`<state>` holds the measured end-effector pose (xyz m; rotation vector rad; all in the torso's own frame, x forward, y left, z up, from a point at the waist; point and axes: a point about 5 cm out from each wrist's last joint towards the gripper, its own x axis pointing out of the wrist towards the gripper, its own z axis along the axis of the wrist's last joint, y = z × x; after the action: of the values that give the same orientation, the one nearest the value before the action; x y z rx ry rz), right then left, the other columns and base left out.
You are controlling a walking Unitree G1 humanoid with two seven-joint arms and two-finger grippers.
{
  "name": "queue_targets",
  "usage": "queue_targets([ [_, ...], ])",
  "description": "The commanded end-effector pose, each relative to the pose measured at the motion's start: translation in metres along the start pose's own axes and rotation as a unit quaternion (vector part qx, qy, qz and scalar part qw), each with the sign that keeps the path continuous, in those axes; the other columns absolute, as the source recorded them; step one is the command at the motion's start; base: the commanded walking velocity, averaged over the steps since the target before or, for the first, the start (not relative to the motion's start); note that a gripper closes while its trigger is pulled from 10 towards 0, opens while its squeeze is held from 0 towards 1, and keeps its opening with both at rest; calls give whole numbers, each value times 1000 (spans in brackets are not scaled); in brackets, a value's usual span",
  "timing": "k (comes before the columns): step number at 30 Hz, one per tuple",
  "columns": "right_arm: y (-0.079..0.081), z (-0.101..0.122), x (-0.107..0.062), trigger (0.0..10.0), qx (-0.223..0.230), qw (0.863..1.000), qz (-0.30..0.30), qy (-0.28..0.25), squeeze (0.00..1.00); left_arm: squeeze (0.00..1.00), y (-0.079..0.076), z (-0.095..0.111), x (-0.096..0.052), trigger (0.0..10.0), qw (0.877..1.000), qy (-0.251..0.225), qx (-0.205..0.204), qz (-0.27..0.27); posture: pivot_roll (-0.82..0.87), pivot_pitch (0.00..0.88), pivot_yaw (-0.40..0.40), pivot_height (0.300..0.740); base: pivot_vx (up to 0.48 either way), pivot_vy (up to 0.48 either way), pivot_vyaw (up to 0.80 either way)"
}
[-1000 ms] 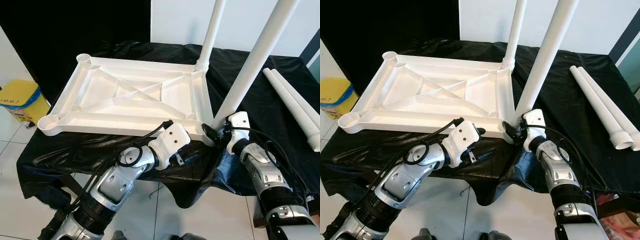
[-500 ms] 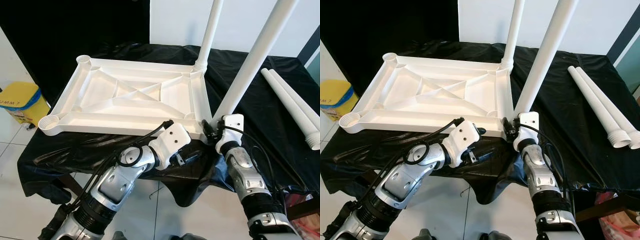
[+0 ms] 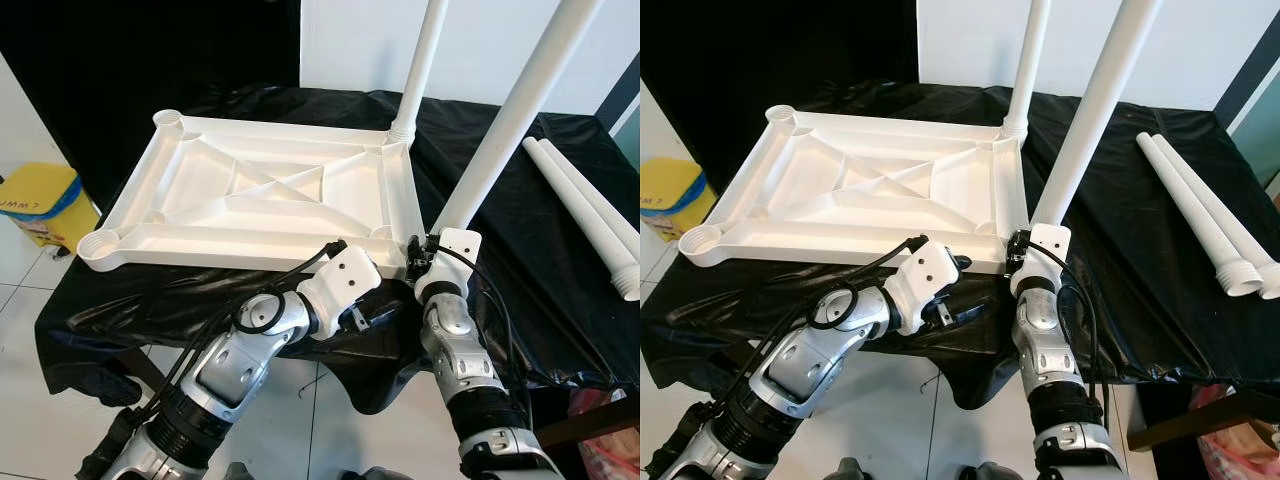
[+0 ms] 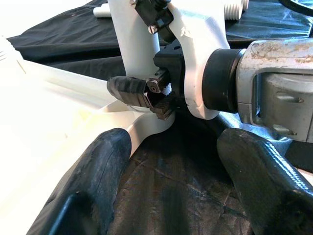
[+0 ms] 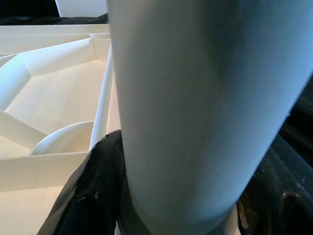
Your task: Building children table
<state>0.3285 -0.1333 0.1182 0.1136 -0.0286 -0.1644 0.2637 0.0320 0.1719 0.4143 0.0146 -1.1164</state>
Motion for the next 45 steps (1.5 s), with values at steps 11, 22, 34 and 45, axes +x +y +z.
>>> queue_targets([
  [11,2,-6,-6,10000,-11,1000,17,-3,1000,0,-1,0,0,10000,1000,2,5,-14,13,106,-59,740,0,0,0],
  [22,-11,7,-6,10000,-35,987,147,-45,1000,0,-1,0,2,10000,1000,3,7,-16,14,102,-64,740,0,0,0],
  [34,-27,21,13,10000,-104,956,271,-42,0,0,0,1,3,10000,1000,2,12,-16,19,92,-67,740,0,0,0],
  [45,-41,3,14,0,-116,953,280,4,0,0,1,0,0,10000,1000,5,10,-7,38,92,-77,740,0,0,0],
])
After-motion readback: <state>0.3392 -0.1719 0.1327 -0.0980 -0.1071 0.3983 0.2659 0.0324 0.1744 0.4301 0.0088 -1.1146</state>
